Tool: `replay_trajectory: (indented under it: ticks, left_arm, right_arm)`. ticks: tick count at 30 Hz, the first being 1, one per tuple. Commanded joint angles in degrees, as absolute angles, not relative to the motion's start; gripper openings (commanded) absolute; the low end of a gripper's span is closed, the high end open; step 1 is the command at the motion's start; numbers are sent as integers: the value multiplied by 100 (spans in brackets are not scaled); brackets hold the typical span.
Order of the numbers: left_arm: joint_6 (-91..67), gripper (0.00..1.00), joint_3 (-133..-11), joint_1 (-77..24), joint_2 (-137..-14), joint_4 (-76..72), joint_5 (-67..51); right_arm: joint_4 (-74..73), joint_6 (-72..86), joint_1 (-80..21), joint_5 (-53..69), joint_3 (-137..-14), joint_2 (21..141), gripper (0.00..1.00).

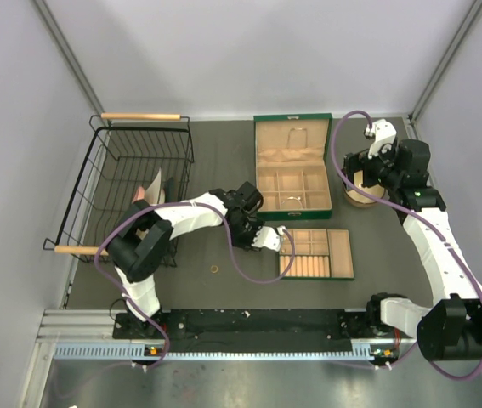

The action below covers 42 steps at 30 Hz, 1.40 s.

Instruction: Organize the mixed jewelry

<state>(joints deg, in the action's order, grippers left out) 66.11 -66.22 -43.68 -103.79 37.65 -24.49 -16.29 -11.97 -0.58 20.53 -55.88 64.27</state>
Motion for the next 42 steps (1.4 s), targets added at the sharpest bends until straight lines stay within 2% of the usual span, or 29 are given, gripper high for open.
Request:
replay_trajectory:
  ticks: [1, 11, 18, 25, 31, 35, 42]
  left_arm:
    - [6627, 31, -6732, -4403, -10433, 3727, -2400]
    - [6636, 18, -6750, -4535, -10556, 3814, -2224]
    - [6399, 0, -6776, -4544, -10345, 3876, -2390]
    - [5995, 0, -7040, -4535, -9476, 4192, -3260]
    - [5599, 0, -7084, -4544, -8702, 4000, -3893]
    - [5231, 0, -7075, -4605, -8359, 3692, -3832]
    - [5028, 0, -6882, -4992, -7998, 3121, -3112]
  right_arm:
    - [-1538, -1248, -44, 2145, -5599, 6363, 99]
    - [-1538, -1239, -53, 2145, -5599, 6346, 99]
    - [-1547, -1230, -44, 2188, -5599, 6328, 99]
    - [-1670, -1151, -53, 2662, -5660, 6214, 99]
    - [-1890, -793, -53, 4217, -5765, 6249, 98]
    - [-2143, -316, -218, 5008, -5967, 6591, 92]
    - [-2874, -343, -1002, 5255, -6170, 6969, 81]
